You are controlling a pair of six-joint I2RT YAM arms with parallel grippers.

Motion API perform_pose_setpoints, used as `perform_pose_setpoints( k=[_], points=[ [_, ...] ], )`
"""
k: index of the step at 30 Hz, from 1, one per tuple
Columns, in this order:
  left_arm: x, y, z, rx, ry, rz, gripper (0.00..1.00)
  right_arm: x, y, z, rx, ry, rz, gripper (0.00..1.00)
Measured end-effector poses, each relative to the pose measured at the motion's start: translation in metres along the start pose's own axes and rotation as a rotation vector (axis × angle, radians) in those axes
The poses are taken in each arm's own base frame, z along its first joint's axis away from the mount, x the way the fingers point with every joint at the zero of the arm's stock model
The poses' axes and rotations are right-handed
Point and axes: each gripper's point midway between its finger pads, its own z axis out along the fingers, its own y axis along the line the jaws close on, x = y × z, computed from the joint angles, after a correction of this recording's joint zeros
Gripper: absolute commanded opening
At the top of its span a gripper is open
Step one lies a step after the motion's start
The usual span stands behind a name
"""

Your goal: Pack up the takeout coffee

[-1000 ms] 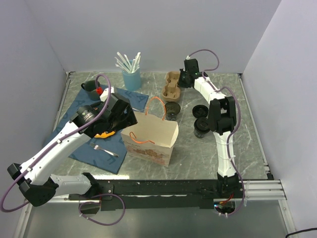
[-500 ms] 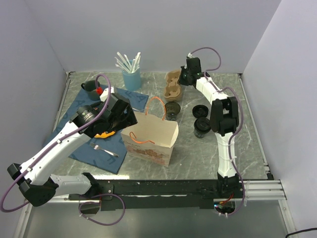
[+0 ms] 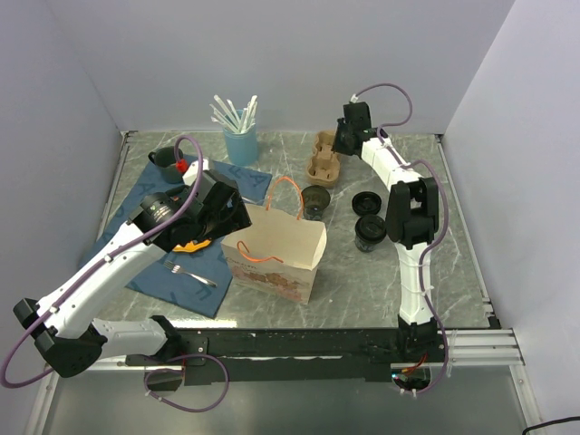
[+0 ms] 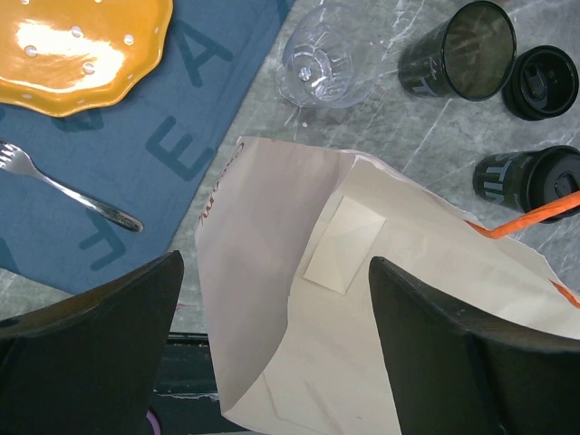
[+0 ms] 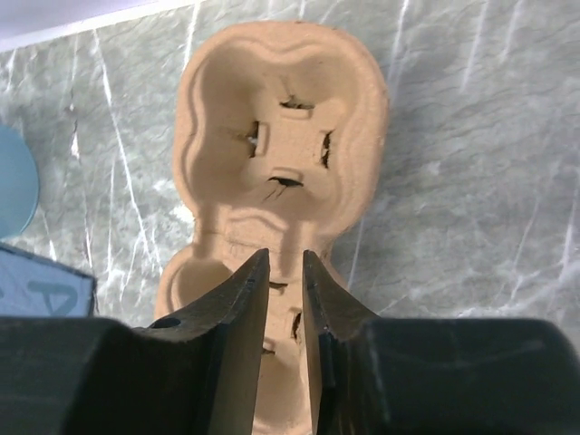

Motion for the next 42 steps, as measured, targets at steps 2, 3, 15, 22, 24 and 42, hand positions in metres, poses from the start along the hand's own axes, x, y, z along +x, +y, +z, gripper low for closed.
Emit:
perform_pose_setpoints(
  k=[2, 3, 15, 22, 24, 42],
  points=[
    [0.0, 0.0, 0.0, 0.0, 0.0, 0.0, 0.9, 0.0, 0.0, 0.0, 0.011, -0.005, 0.001, 0.41],
    [0.0, 0.0, 0.0, 0.0, 0.0, 0.0, 0.9, -0.001, 0.0, -0.001, 0.017, -0.004, 0.002, 0.43],
    [-0.002, 0.001, -0.006, 0.014, -0.01, -0.007, 0.9, -0.036, 0.034, -0.021, 0.049, -0.108, 0.009, 0.51],
    [-0.003, 0.006, -0.013, 0.022, -0.016, -0.011, 0.9, -0.005, 0.027, 0.003, 0.117, -0.056, -0.011, 0.53],
    [-0.002, 0.007, -0.012, 0.018, -0.013, -0.01, 0.91, 0.005, 0.021, 0.009, 0.14, -0.031, -0.014, 0.55],
    [-0.001, 0.008, -0.012, 0.014, -0.012, -0.008, 0.91, 0.021, 0.016, 0.021, 0.169, -0.005, -0.023, 0.58]
  ],
)
